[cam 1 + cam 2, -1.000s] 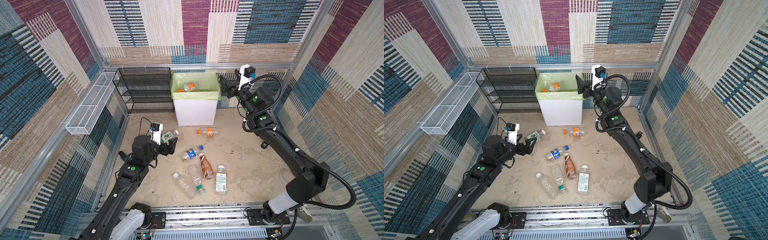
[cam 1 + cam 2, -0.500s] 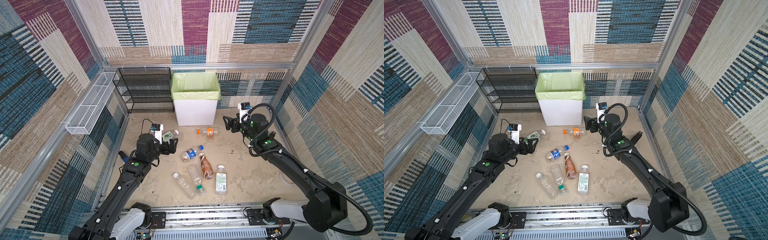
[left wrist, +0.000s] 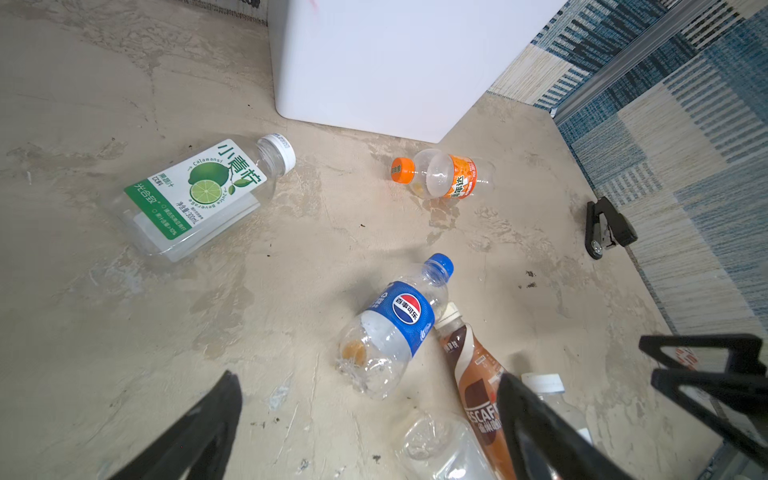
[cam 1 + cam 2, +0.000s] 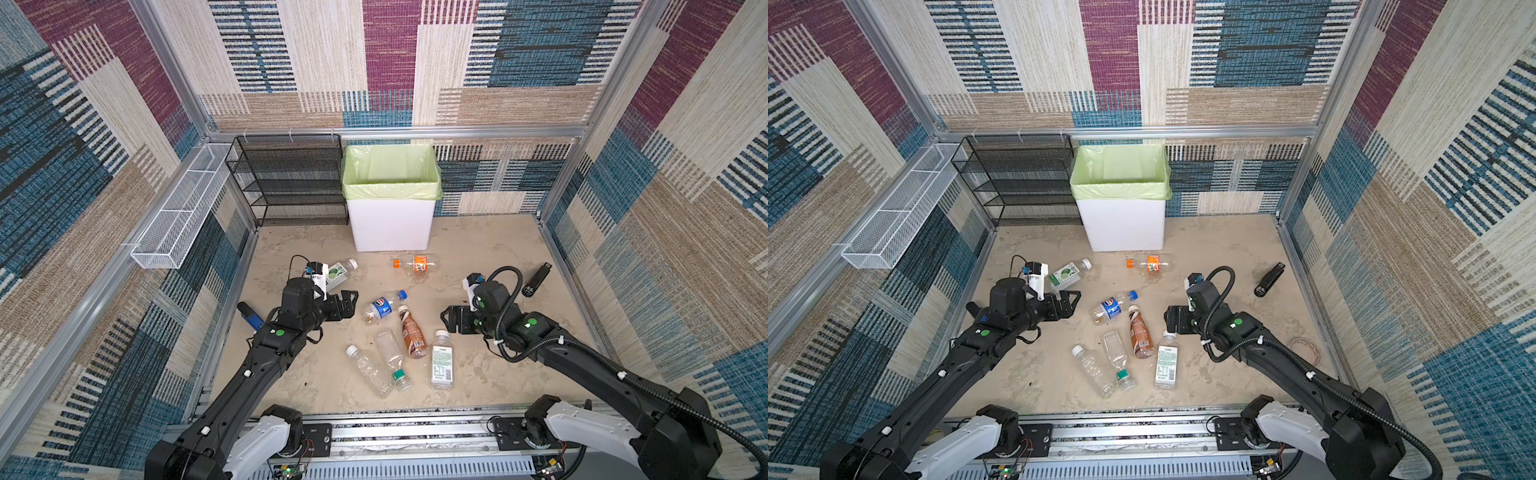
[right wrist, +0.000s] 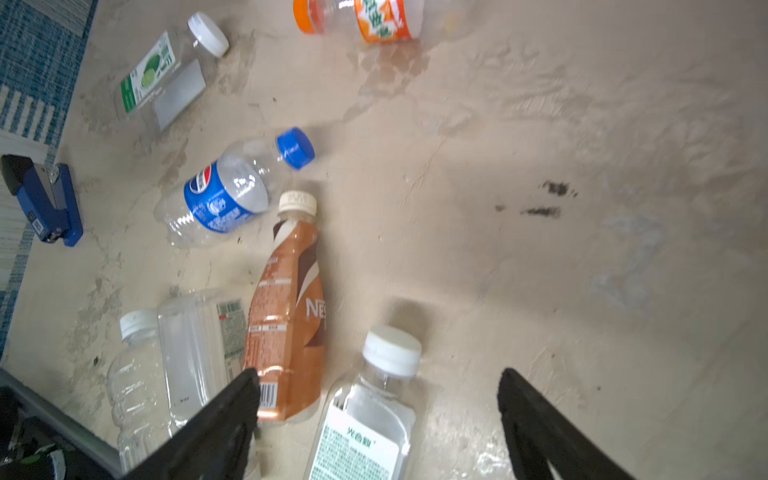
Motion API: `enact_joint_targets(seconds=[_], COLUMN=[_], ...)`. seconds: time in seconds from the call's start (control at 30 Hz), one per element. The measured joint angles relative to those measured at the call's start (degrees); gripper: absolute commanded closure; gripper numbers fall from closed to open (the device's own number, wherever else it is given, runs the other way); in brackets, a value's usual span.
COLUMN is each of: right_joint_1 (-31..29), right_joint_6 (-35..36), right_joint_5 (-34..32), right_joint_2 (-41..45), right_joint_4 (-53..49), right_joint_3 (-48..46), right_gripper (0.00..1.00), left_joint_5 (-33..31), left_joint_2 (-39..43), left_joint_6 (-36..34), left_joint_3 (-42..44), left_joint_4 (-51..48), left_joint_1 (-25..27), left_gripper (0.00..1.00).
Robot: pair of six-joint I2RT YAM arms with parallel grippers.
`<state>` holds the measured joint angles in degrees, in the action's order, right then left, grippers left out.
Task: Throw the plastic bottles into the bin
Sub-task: 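Lower the right gripper onto the clear white-cap bottle beside the Nescafe bottle, then close the right gripper on the white-cap bottle's neck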
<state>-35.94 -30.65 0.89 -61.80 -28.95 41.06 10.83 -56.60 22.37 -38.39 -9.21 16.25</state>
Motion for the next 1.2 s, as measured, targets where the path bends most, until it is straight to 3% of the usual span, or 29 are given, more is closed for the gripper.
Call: enact_joint_targets(seconds=[0.37, 1.0, 1.2], right_joint_1=[-11.6, -14.2, -14.2], right_joint_6=[-11.1, -12.7, -12.5], right_joint_5=[-1.3, -3.8, -4.4], right_joint_2=[-5.4, -13.3, -12.2], right_joint_4=[-3.5, -2.2, -2.5], right_joint_3=[-2.8, -2.6, -2.7], right_gripper=[0.11, 0.11, 0.18], left_joint_5=[0.3, 0.5, 1.4], left_joint_2=[-1.1, -1.6, -2.7], left_joint_6=[0.2, 0.4, 0.4], left_joint_3=[0.6, 1.1, 1.1], left_joint_4=[1.1, 3.0, 3.0], left_joint_1=[0.0, -0.1, -0.2], left_gripper=[0.04, 0.03, 0.04])
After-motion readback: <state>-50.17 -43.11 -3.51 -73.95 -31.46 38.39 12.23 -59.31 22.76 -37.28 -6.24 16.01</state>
